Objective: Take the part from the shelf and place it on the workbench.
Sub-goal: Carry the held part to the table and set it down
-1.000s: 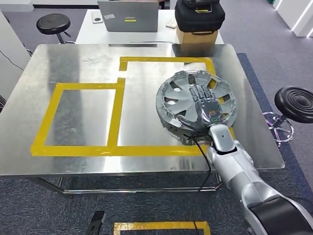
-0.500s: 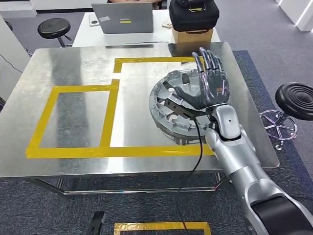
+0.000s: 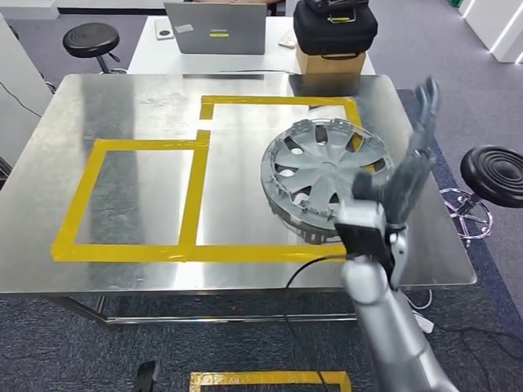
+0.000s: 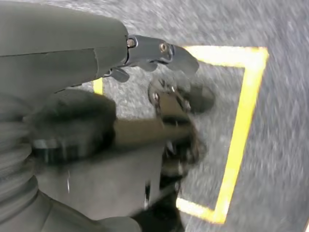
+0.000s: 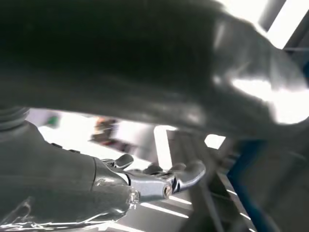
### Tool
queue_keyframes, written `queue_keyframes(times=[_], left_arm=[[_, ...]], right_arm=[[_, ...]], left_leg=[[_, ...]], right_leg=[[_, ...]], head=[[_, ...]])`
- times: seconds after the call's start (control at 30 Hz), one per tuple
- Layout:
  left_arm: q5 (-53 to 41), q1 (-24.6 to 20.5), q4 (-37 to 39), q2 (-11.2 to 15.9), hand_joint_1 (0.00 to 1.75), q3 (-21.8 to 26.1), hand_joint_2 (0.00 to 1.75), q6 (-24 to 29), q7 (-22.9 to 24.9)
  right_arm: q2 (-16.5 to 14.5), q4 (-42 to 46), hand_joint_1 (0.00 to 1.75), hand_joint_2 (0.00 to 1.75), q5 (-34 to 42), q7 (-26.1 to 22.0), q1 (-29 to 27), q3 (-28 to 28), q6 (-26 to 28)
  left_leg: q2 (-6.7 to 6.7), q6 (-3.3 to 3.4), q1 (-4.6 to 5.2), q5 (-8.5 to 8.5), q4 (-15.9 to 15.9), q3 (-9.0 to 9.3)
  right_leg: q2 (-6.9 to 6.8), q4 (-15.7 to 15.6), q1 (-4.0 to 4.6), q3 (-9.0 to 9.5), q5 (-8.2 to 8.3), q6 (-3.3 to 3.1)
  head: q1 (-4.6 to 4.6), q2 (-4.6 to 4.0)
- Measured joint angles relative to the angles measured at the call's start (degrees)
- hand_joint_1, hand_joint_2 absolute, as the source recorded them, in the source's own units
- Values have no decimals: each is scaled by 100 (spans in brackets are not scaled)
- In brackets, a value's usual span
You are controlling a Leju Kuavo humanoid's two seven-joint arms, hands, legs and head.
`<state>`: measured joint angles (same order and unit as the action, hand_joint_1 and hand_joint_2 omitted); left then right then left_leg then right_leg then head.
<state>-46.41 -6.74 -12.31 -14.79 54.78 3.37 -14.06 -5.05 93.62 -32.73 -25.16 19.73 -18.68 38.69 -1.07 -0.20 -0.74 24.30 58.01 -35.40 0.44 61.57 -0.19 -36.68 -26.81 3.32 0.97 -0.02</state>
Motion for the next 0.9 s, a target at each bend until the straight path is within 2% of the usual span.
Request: queue_keyframes(times=[0.1, 0.13, 0.17, 0.2, 0.27, 0.3, 0.33, 0.43, 0.5, 0.53, 0.6, 0.63, 0.67, 0.7, 0.77, 0.8, 0.83, 0.9], left_arm=[[140, 60, 0, 13, 0, 178, 0, 4, -74], [167, 66, 0, 14, 0, 227, 0, -3, -89], [194, 72, 0, 15, 0, 271, 0, -8, -101], [223, 77, 0, 15, 0, 311, 0, -11, -113], [270, 81, 0, 16, 0, 389, 0, -15, -140], [290, 82, -1, 16, 0, 422, 0, -20, -155], [308, 81, -1, 16, 0, 452, 0, -28, -168], [362, 80, -2, 15, 0, 535, 0, -66, -190], [389, 79, -2, 13, 0, 586, 0, -115, -193], [392, 80, -2, 13, 0, 602, 0, -139, -193], [388, 82, -2, 14, 0, 622, 0, -181, -191], [383, 85, -2, 14, 0, 632, 0, -202, -186], [380, 86, -2, 14, 0, 644, 0, -220, -181], [379, 87, -2, 14, 0, 660, 0, -232, -177], [376, 82, -2, 14, 0, 690, 0, -242, -174], [376, 76, -2, 11, 0, 701, 0, -244, -173], [375, 73, -2, 8, 0, 706, 44, -247, -167], [376, 76, -2, 2, 0, 717, 131, -256, -124]], right_arm=[[-108, 1077, 0, 0, 336, -644, -844, -251, 36], [-156, 1336, 0, 0, 464, -855, -1099, -313, 37], [-209, 1567, 0, 0, 588, -1057, -1326, -368, 37], [-261, 1760, 0, 0, 672, -1219, -1523, -419, 37], [-366, 2100, 0, 0, 660, -1412, -1829, -520, 37], [-417, 2256, 0, 0, 552, -1449, -1957, -574, 37], [-463, 2403, 0, 0, 414, -1466, -2068, -628, 36], [-563, 2714, 0, 0, 121, -1466, -2344, -742, 34], [-614, 2823, 0, 0, 83, -1438, -2470, -755, 34], [-629, 2856, 0, 0, 79, -1425, -2511, -755, 34], [-635, 2878, 0, 0, 91, -1405, -2559, -753, 33], [-634, 2878, 0, 0, 103, -1401, -2580, -749, 33], [-634, 2878, 0, 0, 116, -1399, -2595, -744, 32], [-633, 2878, 0, 0, 127, -1401, -2605, -741, 32], [-633, 2878, 0, 0, 138, -1403, -2617, -738, 32], [-633, 2878, 0, 0, 140, -1404, -2620, -737, 32], [-633, 2878, 0, 0, 143, -1405, -2623, -737, 32], [-631, 2878, 0, 0, 151, -1405, -2627, -735, 32]], left_leg=[[2, 50, 13, 28, -1, 16], [2, 57, 18, 36, -1, 20], [0, 57, 21, 45, -1, 29], [-1, 50, 20, 54, 0, 41], [-1, 12, 25, 79, 3, 73], [-1, -16, 35, 93, 9, 86], [0, -44, 44, 101, 12, 96], [7, -137, 38, 105, 1, 118], [25, -201, 29, 247, 169, 55], [34, -224, 28, 402, 406, -49], [40, -248, 27, 763, 1114, -375], [40, -252, 27, 855, 1389, -502], [40, -251, 27, 848, 1500, -550], [41, -244, 27, 736, 1394, -489], [45, -220, 27, 397, 761, -135], [46, -201, 28, 284, 408, 51], [45, -176, 30, 223, 167, 175], [37, -111, 45, 201, -2, 242]], right_leg=[[1, 1061, 1, -489, -537, 23], [1, 1304, 1, -606, -605, 25], [0, 1350, 1, -629, -570, 23], [0, 1167, 0, -539, -437, 18], [-8, 405, -6, -140, -101, 7], [-4, 75, -7, 45, 10, -12], [2, -120, -4, 159, 58, -34], [22, -192, 15, 208, 77, -141], [14, -216, 2, 225, 95, -216], [8, -225, -8, 230, 102, -245], [4, -225, -7, 223, 104, -272], [4, -224, -7, 219, 105, -275], [5, -224, -7, 216, 107, -276], [8, -223, -7, 216, 110, -274], [16, -221, -9, 222, 116, -254], [20, -206, 3, 215, 112, -230], [22, -201, 14, 208, 115, -200], [22, -203, 30, 199, 138, -127]], head=[[31, 0], [32, 0], [33, 0], [32, 0], [35, 0], [32, 0], [30, 0], [26, 0], [12, 0], [3, 0], [-6, 0], [-6, 0], [-6, 0], [-6, 0], [-7, 0], [-10, 0], [-9, 0], [-10, 0]])
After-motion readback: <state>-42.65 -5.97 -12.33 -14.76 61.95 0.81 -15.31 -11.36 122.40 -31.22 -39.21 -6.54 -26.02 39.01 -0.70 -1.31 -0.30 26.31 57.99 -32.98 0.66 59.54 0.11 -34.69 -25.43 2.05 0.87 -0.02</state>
